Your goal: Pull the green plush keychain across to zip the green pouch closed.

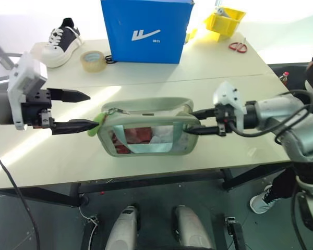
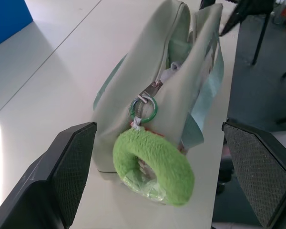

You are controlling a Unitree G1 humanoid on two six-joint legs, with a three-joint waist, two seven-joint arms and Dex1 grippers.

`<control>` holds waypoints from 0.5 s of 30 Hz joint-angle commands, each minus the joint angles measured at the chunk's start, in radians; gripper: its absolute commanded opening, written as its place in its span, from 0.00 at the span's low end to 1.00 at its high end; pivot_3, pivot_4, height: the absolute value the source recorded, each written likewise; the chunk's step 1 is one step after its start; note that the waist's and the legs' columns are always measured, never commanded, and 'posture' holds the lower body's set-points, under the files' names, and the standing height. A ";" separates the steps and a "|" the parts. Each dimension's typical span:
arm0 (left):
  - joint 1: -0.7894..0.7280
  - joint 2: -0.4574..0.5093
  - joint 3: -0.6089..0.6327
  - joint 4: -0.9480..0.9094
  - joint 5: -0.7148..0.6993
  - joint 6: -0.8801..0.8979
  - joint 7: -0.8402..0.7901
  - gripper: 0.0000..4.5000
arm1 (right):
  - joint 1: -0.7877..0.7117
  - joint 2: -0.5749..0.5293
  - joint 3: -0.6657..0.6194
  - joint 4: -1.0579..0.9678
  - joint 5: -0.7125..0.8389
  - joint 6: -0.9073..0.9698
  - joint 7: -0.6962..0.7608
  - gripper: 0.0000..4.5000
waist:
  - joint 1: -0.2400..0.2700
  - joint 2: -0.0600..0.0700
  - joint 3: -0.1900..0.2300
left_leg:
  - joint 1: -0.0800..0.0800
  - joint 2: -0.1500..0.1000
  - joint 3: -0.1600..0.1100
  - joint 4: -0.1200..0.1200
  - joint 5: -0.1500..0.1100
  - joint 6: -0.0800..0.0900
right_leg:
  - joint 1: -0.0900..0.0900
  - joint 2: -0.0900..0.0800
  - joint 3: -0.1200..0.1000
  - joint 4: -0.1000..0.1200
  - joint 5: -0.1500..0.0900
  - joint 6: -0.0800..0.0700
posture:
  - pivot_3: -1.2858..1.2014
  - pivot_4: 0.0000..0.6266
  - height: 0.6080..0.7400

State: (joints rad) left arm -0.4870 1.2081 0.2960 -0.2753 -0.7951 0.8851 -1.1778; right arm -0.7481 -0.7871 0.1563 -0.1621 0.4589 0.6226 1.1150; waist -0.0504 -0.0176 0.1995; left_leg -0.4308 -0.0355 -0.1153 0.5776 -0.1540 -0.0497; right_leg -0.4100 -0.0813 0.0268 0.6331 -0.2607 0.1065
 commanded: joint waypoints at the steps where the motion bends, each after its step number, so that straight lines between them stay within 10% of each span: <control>1: -0.055 -0.003 0.000 0.005 -0.007 -0.006 0.020 1.00 | -0.141 0.103 0.026 0.170 -0.141 -0.167 -0.096 0.36 | -0.002 0.000 0.000 | 0.001 0.000 0.000 0.000 0.000 0.000 | 0.000 0.000 0.000 0.001 0.000 0.000 | 0.52 0.24 1.00; 9: -0.077 -0.003 0.000 -0.011 -0.019 0.021 0.052 1.00 | -0.274 0.228 0.001 0.436 -0.289 -0.382 -0.216 0.36 | 0.009 0.000 0.000 | 0.001 0.000 -0.001 -0.001 0.001 -0.001 | 0.000 0.000 0.000 0.002 0.002 0.004 | 0.52 0.24 1.00; 15: -0.041 0.002 0.018 -0.031 -0.023 0.033 0.066 1.00 | -0.064 0.071 0.060 0.133 -0.120 -0.171 0.120 0.36 | 0.009 0.000 0.000 | 0.001 0.000 -0.001 -0.001 0.000 -0.001 | 0.001 0.000 0.000 0.002 0.002 0.004 | 0.52 0.24 1.00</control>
State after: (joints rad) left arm -0.5318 1.1927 0.2668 -0.2876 -0.8122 0.9146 -1.1135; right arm -0.8527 -0.6683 0.2018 0.1110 0.2513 0.3926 1.0996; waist -0.0412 -0.0180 0.1995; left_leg -0.4297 -0.0359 -0.1162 0.5770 -0.1536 -0.0502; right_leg -0.4090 -0.0811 0.0263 0.6352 -0.2588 0.1109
